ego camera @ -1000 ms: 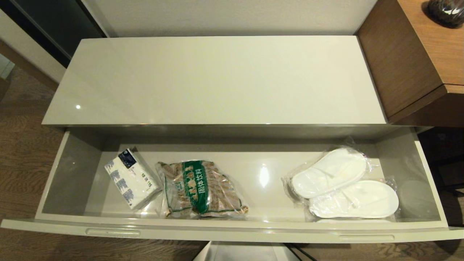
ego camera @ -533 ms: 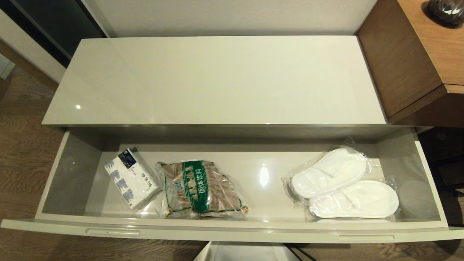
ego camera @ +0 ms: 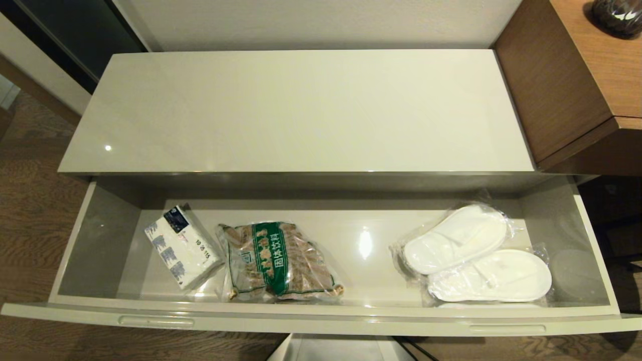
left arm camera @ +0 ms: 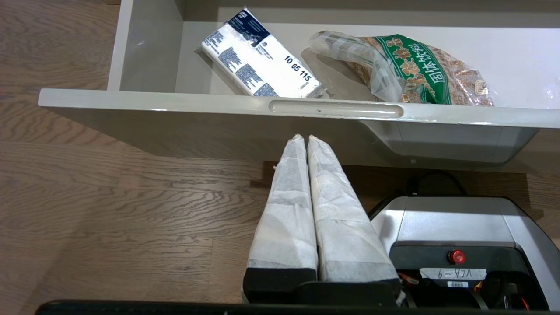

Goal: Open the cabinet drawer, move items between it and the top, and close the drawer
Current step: Take out the disposable slippers from the drawer

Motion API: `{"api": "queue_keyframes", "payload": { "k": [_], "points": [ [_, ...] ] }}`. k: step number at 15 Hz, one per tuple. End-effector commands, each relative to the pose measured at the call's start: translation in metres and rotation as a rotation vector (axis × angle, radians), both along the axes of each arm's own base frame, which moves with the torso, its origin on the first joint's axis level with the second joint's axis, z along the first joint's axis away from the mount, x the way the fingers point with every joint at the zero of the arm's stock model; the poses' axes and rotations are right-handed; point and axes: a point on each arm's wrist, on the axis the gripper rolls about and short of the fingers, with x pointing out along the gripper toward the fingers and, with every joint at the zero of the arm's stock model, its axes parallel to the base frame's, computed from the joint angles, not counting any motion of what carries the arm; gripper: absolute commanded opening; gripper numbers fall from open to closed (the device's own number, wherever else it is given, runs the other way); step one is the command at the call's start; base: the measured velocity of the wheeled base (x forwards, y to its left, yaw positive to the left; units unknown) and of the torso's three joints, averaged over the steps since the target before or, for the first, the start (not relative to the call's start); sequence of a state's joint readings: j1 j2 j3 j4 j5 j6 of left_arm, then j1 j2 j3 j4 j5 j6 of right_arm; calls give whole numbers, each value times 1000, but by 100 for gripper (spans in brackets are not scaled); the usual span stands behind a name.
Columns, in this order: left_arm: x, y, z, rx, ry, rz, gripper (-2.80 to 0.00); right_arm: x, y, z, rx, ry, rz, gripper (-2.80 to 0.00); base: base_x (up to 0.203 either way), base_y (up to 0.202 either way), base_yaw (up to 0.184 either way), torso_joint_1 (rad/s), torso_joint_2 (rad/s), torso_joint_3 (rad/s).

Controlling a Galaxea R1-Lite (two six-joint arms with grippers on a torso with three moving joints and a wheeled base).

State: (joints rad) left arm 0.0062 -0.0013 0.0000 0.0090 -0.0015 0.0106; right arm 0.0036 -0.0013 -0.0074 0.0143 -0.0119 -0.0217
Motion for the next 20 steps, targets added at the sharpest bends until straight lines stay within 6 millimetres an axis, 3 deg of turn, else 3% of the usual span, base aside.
{"api": "queue_keyframes", "payload": {
  "k": [1,4,5,7,9,10,11,12,14,17,20],
  "points": [
    [0,0,0,0,1,0,-280,-2,0,1,-12,-28,1,-280,0,0,0,0,0,0],
    [0,0,0,0,0,0,-280,-4,0,6,-9,0,10,-280,0,0,0,0,0,0],
    [0,0,0,0,0,0,-280,-8,0,20,7,14,17,-280,0,0,0,0,0,0],
    [0,0,0,0,0,0,-280,-20,1,86,87,-49,22,-280,0,0,0,0,0,0],
    [0,0,0,0,0,0,-280,-33,0,179,165,-151,-2,-280,0,0,0,0,0,0],
    [0,0,0,0,0,0,-280,-24,0,214,211,-129,-26,-280,0,0,0,0,0,0],
    [0,0,0,0,0,0,-280,-10,-1,236,265,-70,-57,-280,0,0,0,0,0,0],
    [0,0,0,0,0,0,-280,5,-1,245,313,19,-91,-280,0,0,0,0,0,0],
    [0,0,0,0,0,0,-280,31,-2,244,374,253,-170,-280,0,0,0,0,0,0],
    [0,0,0,0,0,0,-280,47,-2,239,482,471,-249,-280,0,0,0,0,0,0],
    [0,0,0,0,0,0,-280,87,0,231,564,646,-208,-280,0,0,0,0,0,0]
  ]
}}
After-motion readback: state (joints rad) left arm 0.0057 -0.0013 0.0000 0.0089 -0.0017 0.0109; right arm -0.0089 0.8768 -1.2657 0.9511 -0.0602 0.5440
